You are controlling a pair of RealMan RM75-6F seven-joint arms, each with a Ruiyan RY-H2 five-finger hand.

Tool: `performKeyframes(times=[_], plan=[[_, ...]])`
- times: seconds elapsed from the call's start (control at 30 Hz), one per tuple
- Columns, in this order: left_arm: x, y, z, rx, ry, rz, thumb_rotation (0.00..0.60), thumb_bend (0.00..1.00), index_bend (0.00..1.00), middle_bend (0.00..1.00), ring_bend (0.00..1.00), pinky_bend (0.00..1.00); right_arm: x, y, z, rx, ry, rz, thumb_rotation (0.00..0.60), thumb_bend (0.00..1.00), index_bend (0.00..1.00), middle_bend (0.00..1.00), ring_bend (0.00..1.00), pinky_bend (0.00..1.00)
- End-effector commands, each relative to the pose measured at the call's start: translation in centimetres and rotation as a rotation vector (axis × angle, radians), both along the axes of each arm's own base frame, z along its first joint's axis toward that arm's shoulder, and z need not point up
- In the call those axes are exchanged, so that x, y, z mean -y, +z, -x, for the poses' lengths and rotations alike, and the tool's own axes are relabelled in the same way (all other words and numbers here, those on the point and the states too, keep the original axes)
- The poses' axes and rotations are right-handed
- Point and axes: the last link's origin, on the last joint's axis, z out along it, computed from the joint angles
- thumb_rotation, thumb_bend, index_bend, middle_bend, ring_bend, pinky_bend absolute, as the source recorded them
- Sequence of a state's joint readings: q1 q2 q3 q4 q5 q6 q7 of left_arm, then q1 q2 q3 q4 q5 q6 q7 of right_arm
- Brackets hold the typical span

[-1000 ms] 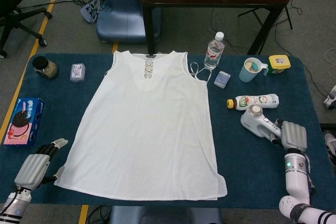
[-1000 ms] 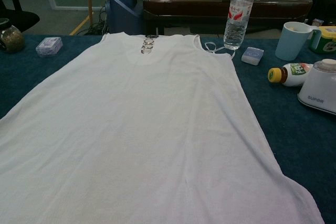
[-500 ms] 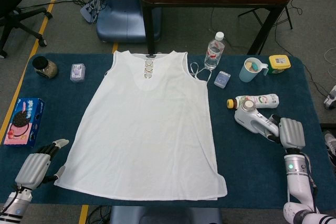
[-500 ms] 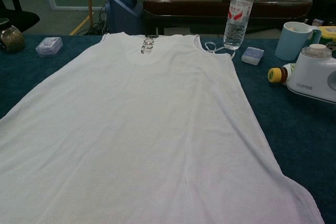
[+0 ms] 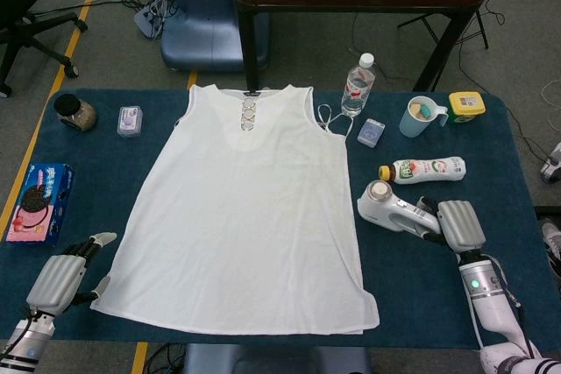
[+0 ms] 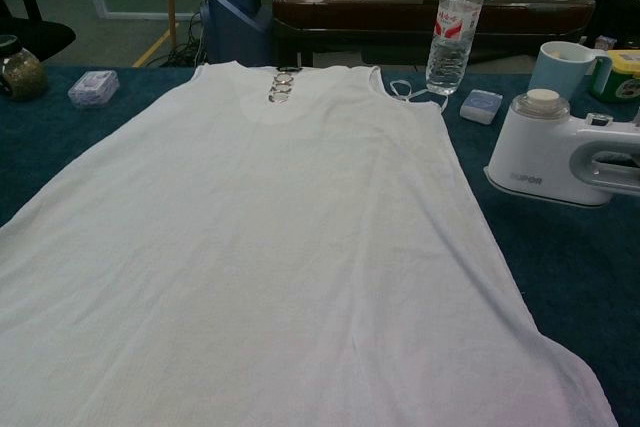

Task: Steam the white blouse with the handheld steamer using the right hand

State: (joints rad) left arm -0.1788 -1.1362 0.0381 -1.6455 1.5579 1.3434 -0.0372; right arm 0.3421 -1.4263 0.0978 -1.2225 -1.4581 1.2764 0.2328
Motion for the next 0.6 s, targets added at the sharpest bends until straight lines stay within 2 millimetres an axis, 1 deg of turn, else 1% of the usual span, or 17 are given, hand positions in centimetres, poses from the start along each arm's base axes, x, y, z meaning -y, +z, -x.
performKeyframes(times=[0.03, 0.17, 0.3, 0.6], plan=[[0.0, 0.0, -0.1, -0.001, -0.001, 0.0, 0.6, 0.31, 0.15, 0.17, 0.27, 0.27, 0.4, -0.3, -1.5, 0.016, 0.074, -0.02, 0.6, 0.79, 0.79, 0.79, 0.74, 0.76], [0.1, 0.1, -0.3, -0.003, -0.007, -0.002, 0.6, 0.32, 0.15, 0.17, 0.27, 0.28, 1.3, -1.3, -3.7, 0.026, 0.148, -0.068, 0.6, 0.79, 0.79, 0.79, 0.74, 0.76], [0.2, 0.2, -0.5, 0.001, -0.013, -0.011, 0.6, 0.32, 0.15, 0.18, 0.27, 0.29, 2.4, -2.9, -5.8, 0.033, 0.21, -0.12, 0.6, 0.79, 0.79, 0.79, 0.74, 0.76], [0.4, 0.5, -0.5, 0.007, -0.013, -0.025, 0.6, 0.32, 0.15, 0.18, 0.27, 0.29, 5.0, -7.8, -10.8, 0.042, 0.373, -0.189, 0.6, 0.79, 0.79, 0.79, 0.75, 0.76]])
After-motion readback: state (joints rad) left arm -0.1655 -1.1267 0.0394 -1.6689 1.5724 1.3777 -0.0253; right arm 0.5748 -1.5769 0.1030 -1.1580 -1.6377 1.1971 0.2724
